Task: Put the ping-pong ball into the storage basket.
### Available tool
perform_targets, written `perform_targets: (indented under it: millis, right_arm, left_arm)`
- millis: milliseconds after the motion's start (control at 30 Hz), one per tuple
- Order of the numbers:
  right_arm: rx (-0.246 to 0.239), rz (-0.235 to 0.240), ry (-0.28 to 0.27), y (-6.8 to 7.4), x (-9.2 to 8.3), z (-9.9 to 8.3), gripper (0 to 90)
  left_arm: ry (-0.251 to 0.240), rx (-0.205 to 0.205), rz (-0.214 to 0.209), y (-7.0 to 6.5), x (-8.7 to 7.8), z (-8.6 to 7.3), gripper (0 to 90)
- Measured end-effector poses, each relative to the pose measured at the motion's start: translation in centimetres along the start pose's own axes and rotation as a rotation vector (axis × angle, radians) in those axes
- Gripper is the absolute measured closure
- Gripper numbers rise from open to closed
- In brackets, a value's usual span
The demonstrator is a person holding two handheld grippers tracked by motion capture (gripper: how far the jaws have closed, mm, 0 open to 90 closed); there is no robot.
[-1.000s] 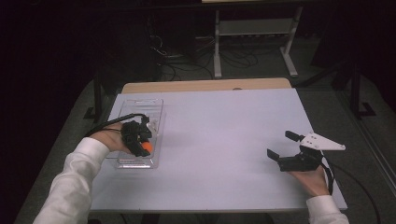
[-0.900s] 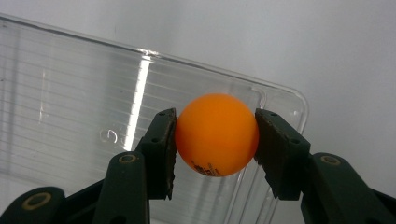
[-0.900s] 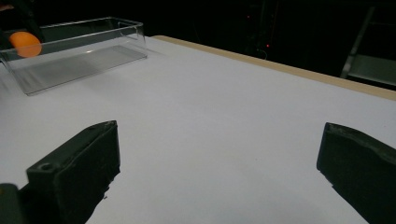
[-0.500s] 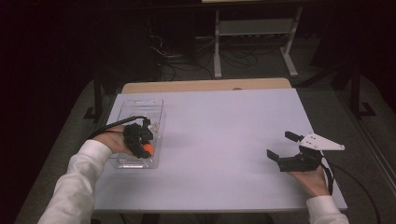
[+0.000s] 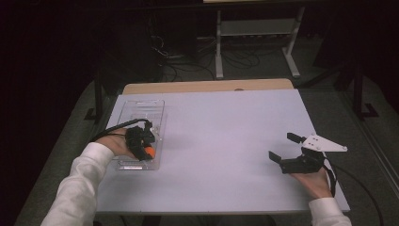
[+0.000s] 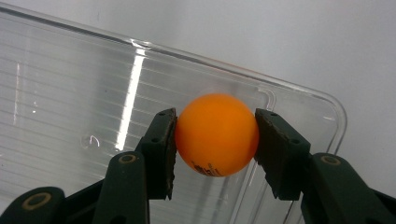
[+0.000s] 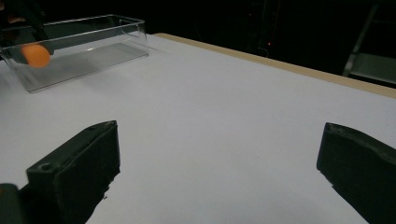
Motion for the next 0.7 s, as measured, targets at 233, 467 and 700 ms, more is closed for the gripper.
perform_targets:
  millis: [233, 467, 700]
  right_arm:
    - [-0.001, 0.001, 0.002, -0.01, 0.05, -0.02, 0.0]
    - [-0.002, 0.001, 0.002, 0.01, 0.03, -0.02, 0.0]
    - [-0.003, 0.002, 0.004, 0.02, 0.05, -0.03, 0.0]
  left_arm:
    - [0.003, 0.0, 0.011, 0.12, -0.01, -0.03, 50.8]
    - [-0.013, -0.015, 0.013, 0.27, -0.16, 0.14, 49.7]
    - [-0.018, -0.035, 0.018, 0.45, -0.41, -0.05, 44.0]
Point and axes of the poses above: each handheld gripper's, and its own axes: x roughly forward along the jaws, z roughly out of its top, y roughly to its left, the point moved 6 cm from there along x, roughly forward along the jaws, and after that the axes turned 3 degrees about y, right-handed, at the moved point
